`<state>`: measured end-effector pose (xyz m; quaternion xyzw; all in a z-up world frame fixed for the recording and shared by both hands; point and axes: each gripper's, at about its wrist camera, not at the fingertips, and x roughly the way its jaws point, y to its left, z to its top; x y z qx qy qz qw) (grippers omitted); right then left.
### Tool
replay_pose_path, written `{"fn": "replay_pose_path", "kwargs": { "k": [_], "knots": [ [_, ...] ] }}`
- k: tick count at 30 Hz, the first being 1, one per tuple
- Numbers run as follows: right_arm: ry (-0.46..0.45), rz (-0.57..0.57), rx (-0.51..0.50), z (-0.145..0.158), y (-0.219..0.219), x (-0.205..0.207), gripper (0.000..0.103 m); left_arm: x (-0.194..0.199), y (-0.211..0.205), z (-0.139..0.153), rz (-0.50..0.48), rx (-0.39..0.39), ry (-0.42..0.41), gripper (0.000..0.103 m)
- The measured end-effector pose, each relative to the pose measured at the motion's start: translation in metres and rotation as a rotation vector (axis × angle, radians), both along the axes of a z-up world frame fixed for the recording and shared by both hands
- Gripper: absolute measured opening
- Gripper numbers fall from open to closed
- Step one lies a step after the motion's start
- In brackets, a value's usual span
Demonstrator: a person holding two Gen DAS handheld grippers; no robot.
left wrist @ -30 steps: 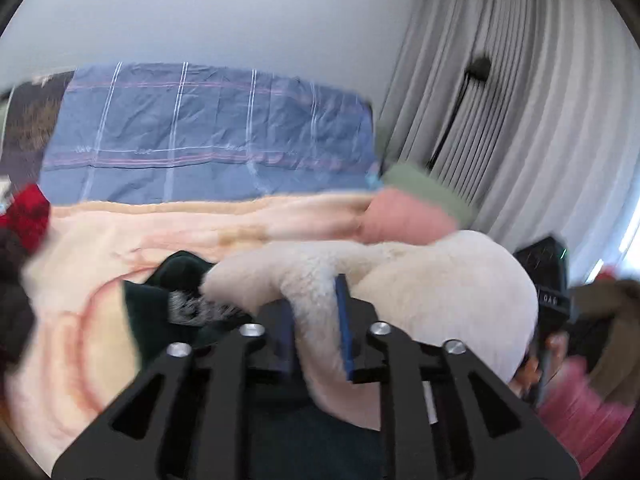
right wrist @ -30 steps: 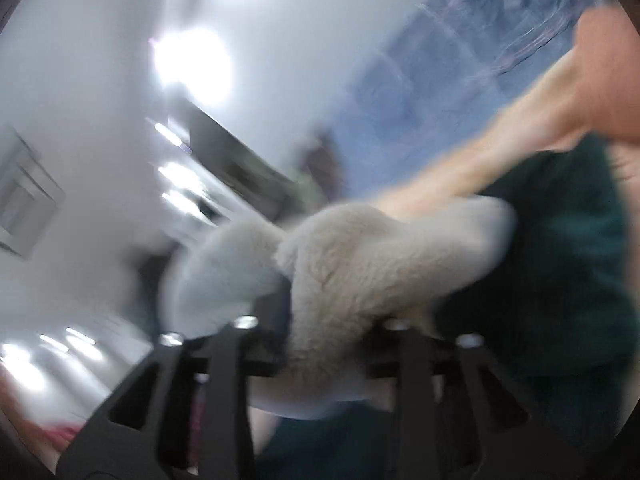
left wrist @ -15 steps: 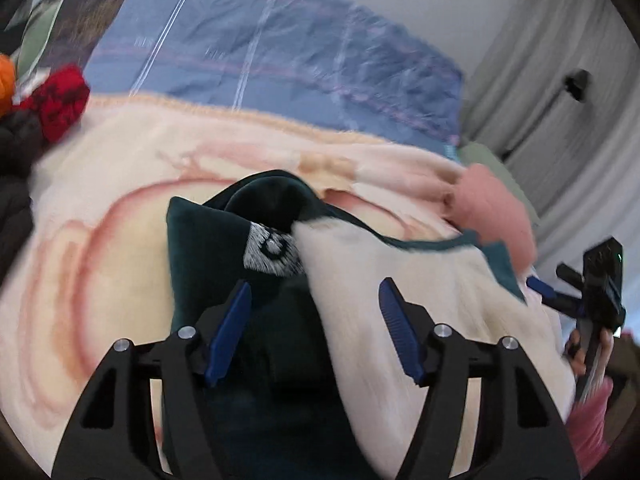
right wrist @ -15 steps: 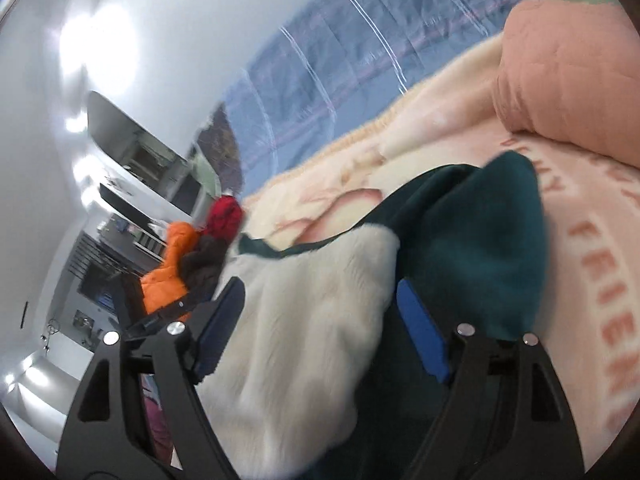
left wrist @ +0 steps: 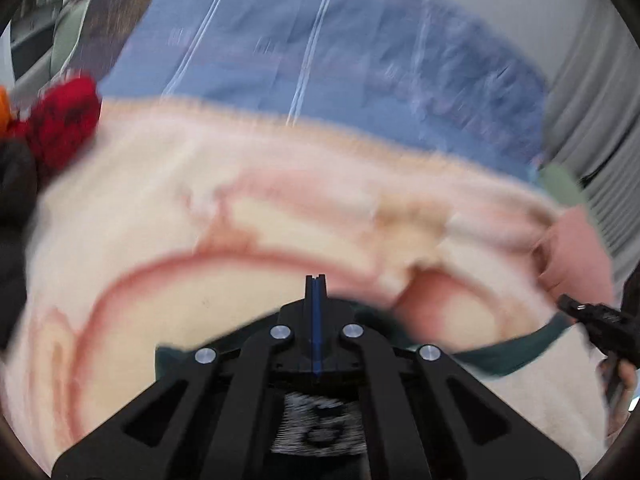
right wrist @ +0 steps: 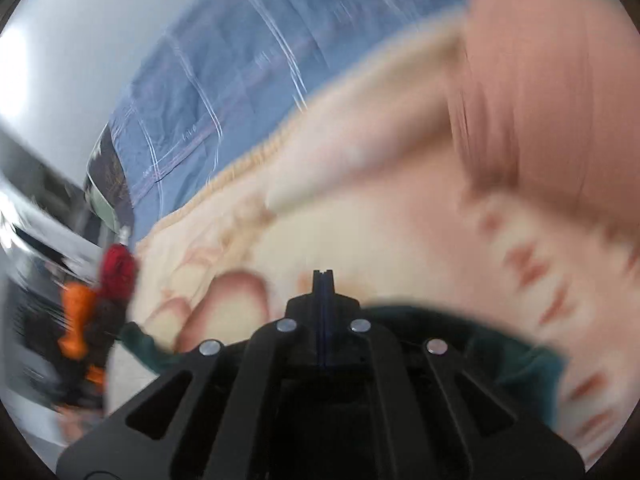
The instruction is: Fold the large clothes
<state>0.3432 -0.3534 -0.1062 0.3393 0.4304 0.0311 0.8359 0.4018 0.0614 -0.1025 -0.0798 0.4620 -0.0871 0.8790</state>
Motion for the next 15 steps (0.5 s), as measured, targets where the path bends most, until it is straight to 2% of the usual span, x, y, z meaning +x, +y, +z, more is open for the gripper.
{"fn": "replay_pose_path", "kwargs": {
  "k": [2,5,7,8,9,10,12,13,14,15],
  "knots": [
    [-0.102,0.088,0.076,0.009,0.002,-0.022,0.002,-0.016,0.010,0.002,-0.041,-0.051,-0.028,0.000],
    [-0.218,0.244,0.060,0.041,0.025,-0.071,0.004,-0.050,0.021,0.028,-0.116,-0.150,-0.095,0.001],
    [-0.301,0.338,0.028,0.061,0.045,-0.111,0.013,-0.087,0.016,0.053,-0.212,-0.177,-0.141,0.013],
    [-0.327,0.370,0.016,0.068,0.055,-0.127,0.021,-0.106,0.012,0.060,-0.258,-0.190,-0.155,0.018],
    [-0.370,0.419,0.006,0.075,0.069,-0.151,0.027,-0.121,0.009,0.065,-0.304,-0.208,-0.167,0.028],
    [-0.396,0.459,0.001,0.081,0.083,-0.156,0.028,-0.149,-0.001,0.072,-0.397,-0.233,-0.190,0.036],
    [-0.400,0.512,-0.064,0.080,0.102,-0.175,0.030,-0.187,-0.023,0.073,-0.492,-0.196,-0.237,0.042],
    [-0.346,0.491,-0.174,0.070,0.112,-0.172,0.030,-0.198,-0.034,0.070,-0.517,-0.152,-0.256,0.048],
    [-0.275,0.449,-0.330,0.053,0.120,-0.160,0.030,-0.205,-0.048,0.060,-0.535,-0.085,-0.272,0.053],
    [-0.223,0.424,-0.424,0.040,0.124,-0.148,0.030,-0.206,-0.065,0.044,-0.534,0.028,-0.282,0.058]
  ]
}}
